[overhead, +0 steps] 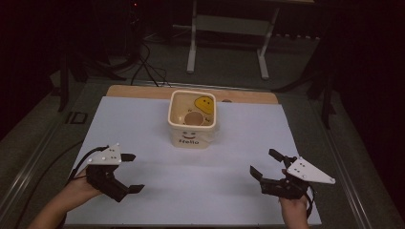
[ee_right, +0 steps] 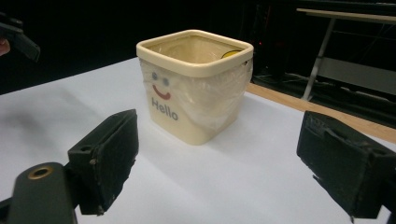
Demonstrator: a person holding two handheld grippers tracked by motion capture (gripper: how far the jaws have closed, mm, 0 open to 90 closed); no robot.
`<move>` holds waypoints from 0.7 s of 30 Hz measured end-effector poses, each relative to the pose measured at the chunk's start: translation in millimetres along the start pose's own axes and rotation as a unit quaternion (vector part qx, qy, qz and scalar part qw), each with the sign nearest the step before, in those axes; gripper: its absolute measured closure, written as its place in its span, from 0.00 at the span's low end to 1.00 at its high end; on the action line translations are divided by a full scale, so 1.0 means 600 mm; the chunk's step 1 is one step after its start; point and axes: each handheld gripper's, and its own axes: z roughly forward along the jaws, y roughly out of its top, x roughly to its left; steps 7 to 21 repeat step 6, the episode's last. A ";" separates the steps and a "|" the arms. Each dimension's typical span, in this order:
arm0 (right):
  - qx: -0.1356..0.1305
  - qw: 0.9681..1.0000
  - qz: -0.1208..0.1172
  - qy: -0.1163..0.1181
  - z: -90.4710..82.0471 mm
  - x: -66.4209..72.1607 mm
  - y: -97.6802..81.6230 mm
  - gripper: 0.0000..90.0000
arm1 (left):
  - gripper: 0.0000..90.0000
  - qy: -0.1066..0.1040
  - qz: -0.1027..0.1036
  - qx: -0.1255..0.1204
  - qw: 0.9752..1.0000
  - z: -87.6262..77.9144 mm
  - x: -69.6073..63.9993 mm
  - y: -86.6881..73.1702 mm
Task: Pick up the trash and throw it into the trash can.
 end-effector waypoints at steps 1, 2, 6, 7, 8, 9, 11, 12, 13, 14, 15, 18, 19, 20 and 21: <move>0.000 1.000 0.000 0.000 0.000 0.000 0.000 0.14 | 0.01 0.004 -0.002 -0.001 1.000 0.001 0.000 -0.003; 0.000 1.000 0.001 0.001 0.001 -0.001 -0.001 0.14 | 0.01 0.004 -0.003 0.000 1.000 0.001 0.000 -0.004; 0.002 1.000 -0.001 0.002 0.002 0.001 -0.001 0.14 | 0.01 0.006 0.000 0.000 1.000 0.004 -0.001 -0.006; 0.002 1.000 -0.001 0.002 0.002 0.001 -0.001 0.14 | 0.01 0.006 0.000 0.000 1.000 0.004 -0.001 -0.006; 0.002 1.000 -0.001 0.002 0.002 0.001 -0.001 0.14 | 0.01 0.006 0.000 0.000 1.000 0.004 -0.001 -0.006; 0.002 1.000 -0.001 0.002 0.002 0.001 -0.001 0.14 | 0.01 0.006 0.000 0.000 1.000 0.004 -0.001 -0.006; 0.002 1.000 -0.001 0.002 0.002 0.001 -0.001 0.14 | 0.01 0.006 0.000 0.000 1.000 0.004 -0.001 -0.006; 0.002 1.000 -0.001 0.002 0.002 0.001 -0.001 0.14 | 0.01 0.006 0.000 0.000 1.000 0.004 -0.001 -0.006; 0.002 1.000 -0.001 0.002 0.002 0.001 -0.001 0.14 | 0.01 0.006 0.000 0.000 1.000 0.004 -0.001 -0.006; 0.002 1.000 -0.001 0.002 0.002 0.001 -0.001 0.14 | 0.01 0.006 0.000 0.000 1.000 0.004 -0.001 -0.006; 0.002 1.000 -0.001 0.002 0.002 0.001 -0.001 0.14 | 0.01 0.006 0.000 0.000 1.000 0.004 -0.001 -0.006; 0.002 1.000 -0.001 0.002 0.002 0.001 -0.001 0.14 | 0.01 0.006 0.000 0.000 1.000 0.004 -0.001 -0.006; 0.002 1.000 -0.001 0.002 0.002 0.001 -0.001 0.14 | 0.01 0.006 0.000 0.000 1.000 0.004 -0.001 -0.006; 0.002 1.000 -0.001 0.002 0.002 0.001 -0.001 0.14 | 0.01 0.006 0.000 0.000 1.000 0.004 -0.001 -0.006; 0.002 1.000 -0.001 0.002 0.002 0.001 -0.001 0.14 | 0.01 0.006 0.000 0.000 1.000 0.004 -0.001 -0.006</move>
